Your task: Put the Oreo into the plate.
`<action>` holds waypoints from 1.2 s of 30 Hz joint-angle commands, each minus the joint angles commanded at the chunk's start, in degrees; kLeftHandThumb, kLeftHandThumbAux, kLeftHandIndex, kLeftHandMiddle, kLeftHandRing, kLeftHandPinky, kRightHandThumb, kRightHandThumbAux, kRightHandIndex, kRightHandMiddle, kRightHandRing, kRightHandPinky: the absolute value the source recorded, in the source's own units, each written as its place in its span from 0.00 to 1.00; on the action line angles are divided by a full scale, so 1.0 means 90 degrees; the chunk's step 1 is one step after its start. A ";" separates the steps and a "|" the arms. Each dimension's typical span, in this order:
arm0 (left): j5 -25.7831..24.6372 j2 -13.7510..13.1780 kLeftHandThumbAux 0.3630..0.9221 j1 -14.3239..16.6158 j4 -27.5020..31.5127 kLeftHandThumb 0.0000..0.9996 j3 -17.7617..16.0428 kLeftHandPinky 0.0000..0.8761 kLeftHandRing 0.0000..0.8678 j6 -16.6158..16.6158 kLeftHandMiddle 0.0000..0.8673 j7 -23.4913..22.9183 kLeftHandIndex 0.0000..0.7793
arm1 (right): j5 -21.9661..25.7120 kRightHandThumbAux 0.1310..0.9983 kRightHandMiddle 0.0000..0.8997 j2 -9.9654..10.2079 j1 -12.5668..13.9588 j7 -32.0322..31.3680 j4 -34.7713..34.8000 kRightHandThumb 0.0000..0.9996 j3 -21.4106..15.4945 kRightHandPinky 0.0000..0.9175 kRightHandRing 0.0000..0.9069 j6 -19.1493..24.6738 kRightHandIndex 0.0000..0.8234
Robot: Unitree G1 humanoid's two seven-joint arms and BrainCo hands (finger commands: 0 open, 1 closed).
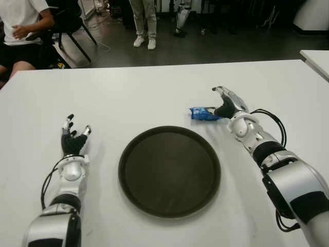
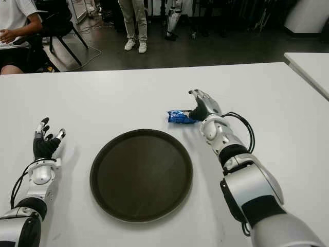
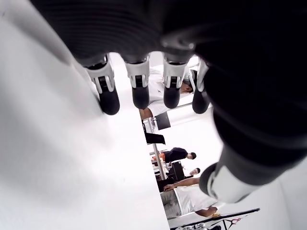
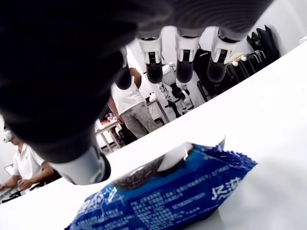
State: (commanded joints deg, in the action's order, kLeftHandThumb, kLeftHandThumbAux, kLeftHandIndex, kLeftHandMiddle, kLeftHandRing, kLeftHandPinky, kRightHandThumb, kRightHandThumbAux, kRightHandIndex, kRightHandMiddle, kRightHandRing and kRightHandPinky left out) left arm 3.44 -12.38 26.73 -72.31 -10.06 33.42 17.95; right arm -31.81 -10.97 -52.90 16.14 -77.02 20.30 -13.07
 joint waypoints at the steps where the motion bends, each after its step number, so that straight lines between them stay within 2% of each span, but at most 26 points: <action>1: 0.0001 0.0001 0.66 0.0002 -0.0001 0.00 0.0000 0.00 0.01 -0.0002 0.04 0.0007 0.04 | 0.0004 0.70 0.01 -0.0002 -0.0005 -0.0004 0.0002 0.39 0.0004 0.05 0.01 -0.0008 0.00; 19: 0.0028 -0.0017 0.68 0.0033 -0.0041 0.00 0.0016 0.02 0.03 -0.0066 0.05 0.0060 0.06 | -0.0038 0.69 0.03 -0.0036 -0.0172 -0.0094 0.0005 0.37 0.0101 0.04 0.02 0.0060 0.00; 27: 0.0027 -0.0022 0.70 0.0012 -0.0028 0.00 0.0024 0.02 0.03 -0.0027 0.05 0.0001 0.06 | -0.0218 0.69 0.03 -0.0109 -0.0285 -0.0175 -0.0018 0.39 0.0303 0.04 0.02 0.0110 0.00; 36: 0.0046 -0.0016 0.66 0.0022 -0.0038 0.00 0.0034 0.02 0.02 -0.0064 0.05 0.0077 0.05 | -0.0488 0.70 0.04 -0.0208 -0.0396 -0.0339 -0.0053 0.33 0.0559 0.04 0.03 0.0199 0.00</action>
State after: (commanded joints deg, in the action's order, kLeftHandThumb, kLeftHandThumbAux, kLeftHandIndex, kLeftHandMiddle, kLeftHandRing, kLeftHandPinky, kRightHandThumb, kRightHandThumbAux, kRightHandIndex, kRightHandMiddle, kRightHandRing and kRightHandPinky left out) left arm 3.85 -12.53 26.93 -72.65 -9.76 32.84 18.65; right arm -36.20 -12.84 -56.47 13.10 -77.49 25.32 -11.28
